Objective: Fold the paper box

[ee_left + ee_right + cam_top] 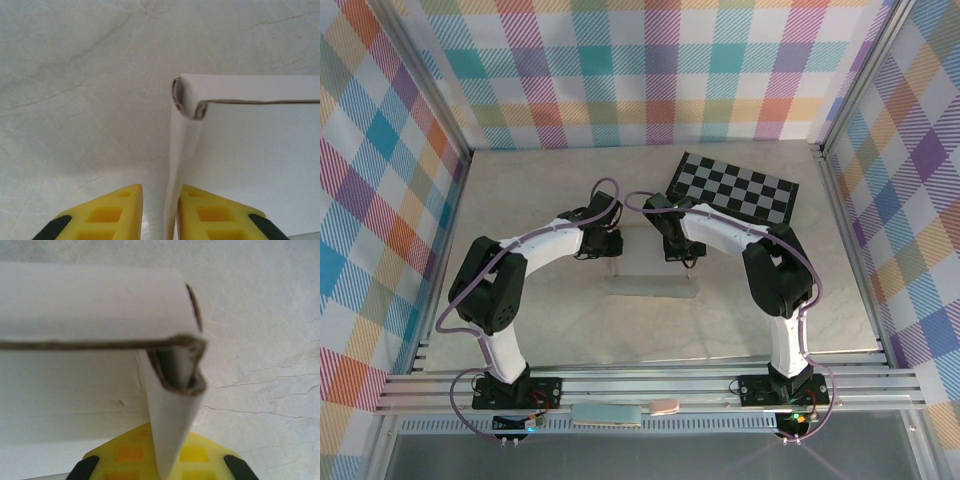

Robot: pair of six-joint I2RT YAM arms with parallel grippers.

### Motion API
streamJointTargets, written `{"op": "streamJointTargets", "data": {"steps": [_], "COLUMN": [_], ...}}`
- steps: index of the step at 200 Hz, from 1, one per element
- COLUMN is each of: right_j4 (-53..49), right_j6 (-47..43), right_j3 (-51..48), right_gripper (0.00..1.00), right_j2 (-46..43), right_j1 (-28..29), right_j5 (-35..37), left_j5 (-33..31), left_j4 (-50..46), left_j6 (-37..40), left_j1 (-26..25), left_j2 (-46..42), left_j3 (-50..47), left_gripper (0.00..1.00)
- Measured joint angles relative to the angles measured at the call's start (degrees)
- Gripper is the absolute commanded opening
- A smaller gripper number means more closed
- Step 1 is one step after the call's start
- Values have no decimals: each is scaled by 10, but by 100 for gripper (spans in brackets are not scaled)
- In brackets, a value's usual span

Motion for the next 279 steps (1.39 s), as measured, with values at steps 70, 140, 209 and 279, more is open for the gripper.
{"op": "streamJointTargets", "data": {"steps": [70,140,209,279], "right_j4": [-1,6,3,2], "right_j6": [0,0,0,0], "right_j3": [0,0,-4,-4], "right_gripper": [0,0,0,0], "right_j2": [0,0,0,0], "right_j1": [0,1,0,0], "right_j5": [0,-1,5,5], "left_j5": [-105,-167,-57,-9], "left_j4": [-20,-25,3,15], "left_j6": [7,-10,-21,-22], "left_j1": [-49,-70,-36,-31], "left_j2": [15,8,-56,-42], "left_j3": [19,10,-47,-58], "left_gripper": [0,27,44,30]}}
